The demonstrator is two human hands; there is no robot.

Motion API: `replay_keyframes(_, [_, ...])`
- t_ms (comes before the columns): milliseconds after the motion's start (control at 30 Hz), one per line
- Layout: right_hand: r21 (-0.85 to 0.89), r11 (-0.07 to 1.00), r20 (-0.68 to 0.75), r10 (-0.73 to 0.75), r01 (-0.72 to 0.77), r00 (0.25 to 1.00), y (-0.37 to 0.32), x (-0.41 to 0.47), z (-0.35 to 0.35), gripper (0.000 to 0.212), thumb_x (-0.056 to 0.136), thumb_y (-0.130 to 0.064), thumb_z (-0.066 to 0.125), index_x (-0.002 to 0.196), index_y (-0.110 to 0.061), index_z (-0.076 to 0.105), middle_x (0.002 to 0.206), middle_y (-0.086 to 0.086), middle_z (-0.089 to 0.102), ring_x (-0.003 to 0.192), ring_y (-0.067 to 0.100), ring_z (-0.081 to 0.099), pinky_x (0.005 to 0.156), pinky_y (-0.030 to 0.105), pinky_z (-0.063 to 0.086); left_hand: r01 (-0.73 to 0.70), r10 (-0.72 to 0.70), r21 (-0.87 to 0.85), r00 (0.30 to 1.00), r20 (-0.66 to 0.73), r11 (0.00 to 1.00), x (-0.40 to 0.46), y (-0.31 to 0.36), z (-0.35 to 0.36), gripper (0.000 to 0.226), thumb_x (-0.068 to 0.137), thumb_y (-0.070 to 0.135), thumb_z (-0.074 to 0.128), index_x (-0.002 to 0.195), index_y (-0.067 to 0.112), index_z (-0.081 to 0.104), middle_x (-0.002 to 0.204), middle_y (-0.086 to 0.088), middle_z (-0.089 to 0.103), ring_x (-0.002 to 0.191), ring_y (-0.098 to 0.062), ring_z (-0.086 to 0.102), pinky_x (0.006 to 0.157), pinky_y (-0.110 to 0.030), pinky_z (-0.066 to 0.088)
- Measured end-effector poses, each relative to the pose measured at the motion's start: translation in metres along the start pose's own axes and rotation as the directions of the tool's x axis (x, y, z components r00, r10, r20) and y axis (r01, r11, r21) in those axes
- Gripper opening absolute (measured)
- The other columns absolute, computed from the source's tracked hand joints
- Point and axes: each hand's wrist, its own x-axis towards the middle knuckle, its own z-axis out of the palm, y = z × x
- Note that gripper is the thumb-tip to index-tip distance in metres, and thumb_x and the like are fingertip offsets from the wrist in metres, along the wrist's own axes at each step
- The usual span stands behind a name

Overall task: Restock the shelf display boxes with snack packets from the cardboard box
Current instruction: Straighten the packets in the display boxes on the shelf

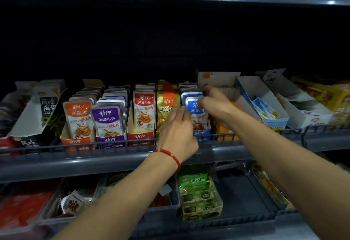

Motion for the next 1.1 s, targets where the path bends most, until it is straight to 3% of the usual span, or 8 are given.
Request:
replay_keyframes(300, [0.081,0.992,-0.042,0.102,-0.098,0.994,-0.003,0.008,0.007,0.055,0.081,-0.012,0.056,0.135,-0.009,0.050,0.131,0.013,0.056,0.115,0.029,0.056,0.101,0.051,0.049,-0.024,0.025,0.033,1.000,-0.017,0.999,-0.001,-0.001,0.002,0.076,0.088,0.017,0.065,0.155,0.009,0.029,0.166,-0.011,0.018,0.156,-0.024,0.001,0.125,-0.036,0.008])
replay_keyframes(433, [0.149,0.982,-0.042,0.126,-0.118,0.991,-0.006,0.008,0.008,0.040,0.088,-0.011,0.053,0.128,-0.006,0.052,0.123,0.013,0.057,0.102,0.025,0.059,0.098,0.049,0.052,-0.027,0.028,0.044,1.000,-0.004,0.999,-0.001,-0.003,0.004,0.082,0.087,0.018,0.067,0.156,0.011,0.024,0.167,-0.010,0.015,0.156,-0.025,-0.001,0.126,-0.038,0.009])
replay_keyframes(600, [0.315,0.943,-0.067,0.137,-0.110,0.988,0.002,0.012,0.005,0.008,0.094,-0.012,0.047,0.092,-0.016,0.054,0.110,0.012,0.058,0.096,0.027,0.061,0.087,0.042,0.052,-0.040,0.041,0.033,0.999,-0.024,0.999,-0.002,-0.005,0.007,0.082,0.087,0.017,0.067,0.157,0.011,0.025,0.167,-0.010,0.015,0.156,-0.024,-0.001,0.125,-0.038,0.008])
replay_keyframes(667, [0.333,0.938,-0.073,0.124,-0.093,0.990,0.005,0.014,0.004,0.009,0.096,-0.016,0.046,0.099,-0.014,0.055,0.108,0.013,0.060,0.090,0.023,0.062,0.080,0.038,0.052,-0.044,0.044,0.028,0.999,-0.030,0.999,-0.003,-0.005,0.008,0.082,0.087,0.016,0.067,0.157,0.011,0.024,0.167,-0.010,0.015,0.156,-0.024,-0.002,0.124,-0.037,0.007])
replay_keyframes(767, [0.219,0.974,-0.055,0.072,-0.058,0.996,0.008,0.017,0.006,0.042,0.092,-0.028,0.054,0.132,-0.017,0.052,0.122,0.009,0.062,0.104,0.022,0.064,0.092,0.041,0.054,-0.021,0.021,0.011,0.999,-0.026,1.000,-0.004,-0.005,0.010,0.081,0.087,0.015,0.066,0.157,0.012,0.025,0.168,-0.011,0.012,0.156,-0.025,-0.004,0.127,-0.042,0.012])
replay_keyframes(833, [0.080,0.997,-0.062,0.018,-0.013,0.998,0.006,0.017,0.008,0.047,0.096,-0.033,0.055,0.140,-0.021,0.046,0.125,0.003,0.059,0.110,0.020,0.060,0.092,0.038,0.051,0.000,0.000,-0.016,1.000,-0.023,1.000,-0.004,-0.003,0.011,0.081,0.087,0.014,0.066,0.156,0.012,0.025,0.168,-0.012,0.012,0.156,-0.026,-0.005,0.127,-0.044,0.014])
replay_keyframes(1000, [-0.167,0.983,-0.087,-0.097,0.081,0.992,0.005,0.022,0.017,0.041,0.096,-0.037,0.064,0.128,-0.014,0.050,0.111,0.000,0.059,0.095,0.013,0.057,0.063,0.019,0.041,0.047,-0.053,-0.152,0.998,-0.034,0.987,0.002,-0.002,0.015,0.081,0.083,0.013,0.066,0.155,0.010,0.030,0.168,-0.007,0.015,0.156,-0.018,-0.007,0.127,-0.037,0.013])
replay_keyframes(1100, [-0.262,0.960,-0.112,-0.130,0.096,0.985,0.005,0.024,0.023,0.042,0.092,-0.038,0.070,0.118,-0.011,0.052,0.103,0.001,0.059,0.083,0.009,0.055,0.057,0.017,0.037,0.055,-0.066,-0.219,0.997,-0.039,0.974,0.004,-0.005,0.017,0.079,0.080,0.013,0.067,0.152,0.014,0.035,0.167,-0.001,0.019,0.155,-0.013,-0.007,0.126,-0.033,0.014])
